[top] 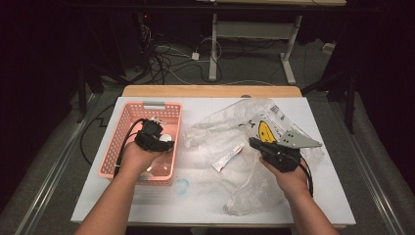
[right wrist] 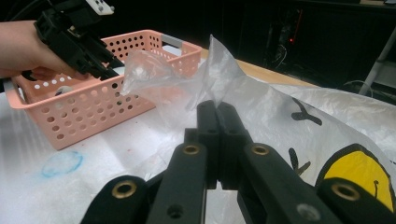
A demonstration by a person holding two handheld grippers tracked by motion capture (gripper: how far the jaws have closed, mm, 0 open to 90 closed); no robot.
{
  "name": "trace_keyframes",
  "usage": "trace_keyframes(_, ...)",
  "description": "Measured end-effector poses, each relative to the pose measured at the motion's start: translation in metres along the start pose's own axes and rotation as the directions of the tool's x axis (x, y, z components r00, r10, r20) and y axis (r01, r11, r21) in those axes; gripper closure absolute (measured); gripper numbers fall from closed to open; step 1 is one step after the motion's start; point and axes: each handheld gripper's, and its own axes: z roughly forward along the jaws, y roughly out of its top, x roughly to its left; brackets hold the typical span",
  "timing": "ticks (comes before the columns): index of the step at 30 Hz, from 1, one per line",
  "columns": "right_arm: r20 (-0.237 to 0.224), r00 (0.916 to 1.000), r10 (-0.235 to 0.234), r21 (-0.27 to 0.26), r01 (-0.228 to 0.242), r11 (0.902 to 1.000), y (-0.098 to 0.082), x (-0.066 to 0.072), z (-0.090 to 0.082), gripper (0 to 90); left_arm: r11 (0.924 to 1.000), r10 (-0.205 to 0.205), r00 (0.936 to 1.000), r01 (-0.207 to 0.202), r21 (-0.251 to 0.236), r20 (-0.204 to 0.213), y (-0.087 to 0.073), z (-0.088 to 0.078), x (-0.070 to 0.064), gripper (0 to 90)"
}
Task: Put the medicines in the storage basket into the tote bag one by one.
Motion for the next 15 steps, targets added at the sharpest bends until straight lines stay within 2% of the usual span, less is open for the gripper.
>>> trace_keyframes(8, 0.001, 1.0, 0.0, -0.001, 0.0, 1.0, 0.0, 0.0, 0.0, 90.0, 0.9983, 0.003, 0.9999, -0.002, -0.059, 0.01, -0.007, -0.019, -0.003, 48.1)
trace_keyframes(15, 0.001, 1.0, -0.004, 0.0, 0.004, 1.0, 0.001, 0.001, 0.0, 90.0, 0.9947, -0.016, 0.9997, 0.017, -0.102, 0.019, -0.02, -0.03, -0.005, 48.1)
